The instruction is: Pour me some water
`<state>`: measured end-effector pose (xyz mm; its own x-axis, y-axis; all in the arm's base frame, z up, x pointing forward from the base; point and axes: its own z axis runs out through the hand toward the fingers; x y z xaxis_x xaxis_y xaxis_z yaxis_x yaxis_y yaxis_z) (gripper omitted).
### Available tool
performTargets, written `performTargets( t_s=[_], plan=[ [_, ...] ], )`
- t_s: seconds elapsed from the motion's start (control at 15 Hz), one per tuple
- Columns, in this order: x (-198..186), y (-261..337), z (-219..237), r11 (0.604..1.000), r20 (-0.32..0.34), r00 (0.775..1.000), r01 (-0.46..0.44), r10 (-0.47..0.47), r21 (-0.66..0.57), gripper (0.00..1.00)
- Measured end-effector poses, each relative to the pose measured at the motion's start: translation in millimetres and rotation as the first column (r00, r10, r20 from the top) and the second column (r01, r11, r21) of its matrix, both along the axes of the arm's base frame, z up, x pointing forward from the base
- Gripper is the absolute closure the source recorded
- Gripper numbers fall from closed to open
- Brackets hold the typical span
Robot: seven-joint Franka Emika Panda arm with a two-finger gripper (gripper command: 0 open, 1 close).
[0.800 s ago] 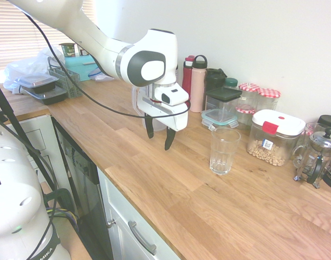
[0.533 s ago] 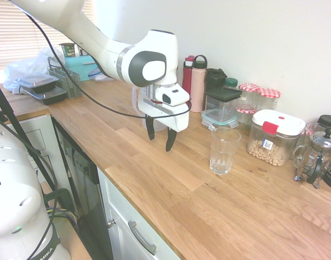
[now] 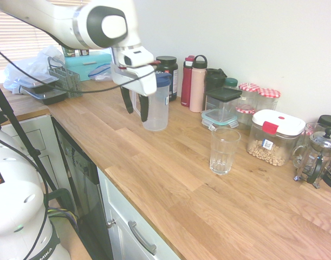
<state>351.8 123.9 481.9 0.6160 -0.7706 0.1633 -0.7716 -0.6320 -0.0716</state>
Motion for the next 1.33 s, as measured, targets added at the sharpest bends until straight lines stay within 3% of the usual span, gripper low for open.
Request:
performTargets(
  t_s=[0.4, 0.73, 0.8, 1.33],
  plan=[
    [-15.6, 100.4, 21.1, 0.999, 0.114, 0.993, 0.030, -0.028, -0.012, 0.00],
    [32.1, 122.3, -11.5, 0.996, 0.178, 0.980, 0.084, -0.084, 0.010, 0.00],
    [40.3, 120.6, -18.0, 0.995, 0.189, 0.977, 0.101, -0.101, 0.009, 1.00],
    [64.0, 112.7, -27.0, 0.991, 0.274, 0.953, 0.132, -0.133, 0.022, 1.00]
  ],
)
